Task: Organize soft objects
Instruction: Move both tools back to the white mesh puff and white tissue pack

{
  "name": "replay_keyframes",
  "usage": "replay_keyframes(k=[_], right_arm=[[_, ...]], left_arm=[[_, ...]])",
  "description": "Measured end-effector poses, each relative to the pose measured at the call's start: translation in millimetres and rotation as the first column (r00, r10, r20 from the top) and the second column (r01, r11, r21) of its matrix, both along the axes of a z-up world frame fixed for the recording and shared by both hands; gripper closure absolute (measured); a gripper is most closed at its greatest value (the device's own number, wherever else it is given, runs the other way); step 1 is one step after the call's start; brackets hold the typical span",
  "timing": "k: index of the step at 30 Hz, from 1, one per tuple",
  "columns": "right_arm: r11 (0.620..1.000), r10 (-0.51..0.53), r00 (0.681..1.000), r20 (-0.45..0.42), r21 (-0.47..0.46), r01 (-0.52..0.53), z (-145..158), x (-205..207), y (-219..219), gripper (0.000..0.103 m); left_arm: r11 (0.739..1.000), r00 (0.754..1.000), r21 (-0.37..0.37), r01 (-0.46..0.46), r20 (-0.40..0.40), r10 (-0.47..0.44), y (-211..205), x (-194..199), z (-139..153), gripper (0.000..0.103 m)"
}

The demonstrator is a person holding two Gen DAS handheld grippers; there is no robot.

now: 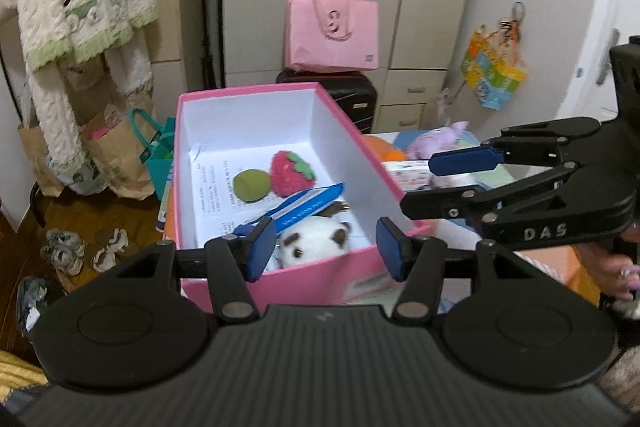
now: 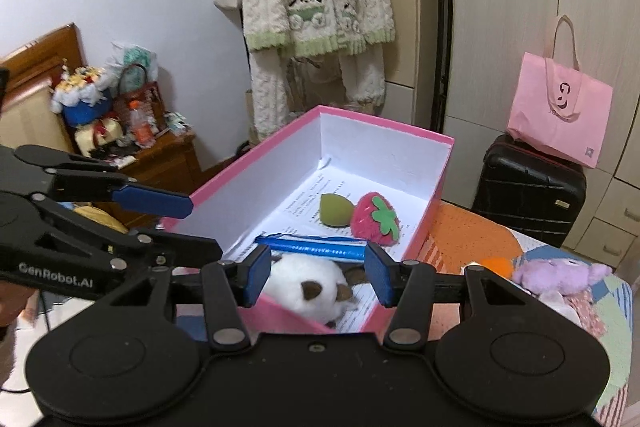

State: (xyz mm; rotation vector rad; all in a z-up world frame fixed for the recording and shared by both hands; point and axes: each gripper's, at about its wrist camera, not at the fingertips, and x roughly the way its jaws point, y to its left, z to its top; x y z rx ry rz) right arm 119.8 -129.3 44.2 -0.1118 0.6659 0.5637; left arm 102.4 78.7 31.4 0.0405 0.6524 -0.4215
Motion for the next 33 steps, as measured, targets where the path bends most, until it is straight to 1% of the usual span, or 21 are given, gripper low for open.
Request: replay_keyframes(k=[3, 7, 12, 15, 19, 23, 28, 30, 33], right_arm=[[1.0, 0.009, 1.0, 0.0, 0.01, -0.009, 9, -17, -16, 0.046], [1.0, 0.004, 1.0, -0.003, 0.006, -0.004, 17, -35, -36, 0.045], [1.0, -0.02, 1.0, -0.005, 0.0, 0.02, 23, -54, -64, 0.045], [0.999, -0.041, 0.999, 0.003, -0.023, 0.041, 22, -64, -77, 0.045], [0.997, -0.065, 0.998, -0.002, -0.046, 0.065, 12, -75, -93, 0.044], [0.992, -0.102, 0.995, -0.003, -0.073, 0.102, -3, -84, -108, 0.044], [0.988, -0.144, 0.99, -0.003, -0.062, 0.144, -23, -87, -135, 0.044], [0.986, -0.153, 0.988, 0.004, -0.06, 0.153, -29, -87, -144, 0.044], [0.986, -0.157, 0.987, 0.025, -0.057, 0.158, -40, -82, -155, 0.044]], left_arm=[[0.999, 0.999, 0.011, 0.034, 0.012, -0.034, -8, -14, 8, 0.046], [0.995, 0.995, 0.022, 0.095, 0.009, -0.095, -21, -32, 13, 0.045], [0.984, 0.984, 0.031, 0.176, -0.01, -0.175, -39, -48, 16, 0.043], [0.976, 0.976, 0.035, 0.216, -0.017, -0.215, -51, -55, 13, 0.043], [0.962, 0.962, 0.034, 0.27, -0.038, -0.269, -69, -59, 5, 0.042], [0.954, 0.953, 0.027, 0.299, -0.051, -0.297, -89, -55, -5, 0.042], [0.957, 0.957, 0.027, 0.289, -0.042, -0.287, -115, -44, -18, 0.042], [0.959, 0.959, 0.033, 0.283, -0.029, -0.282, -128, -41, -24, 0.042], [0.964, 0.964, 0.023, 0.266, -0.017, -0.266, -142, -33, -34, 0.042]])
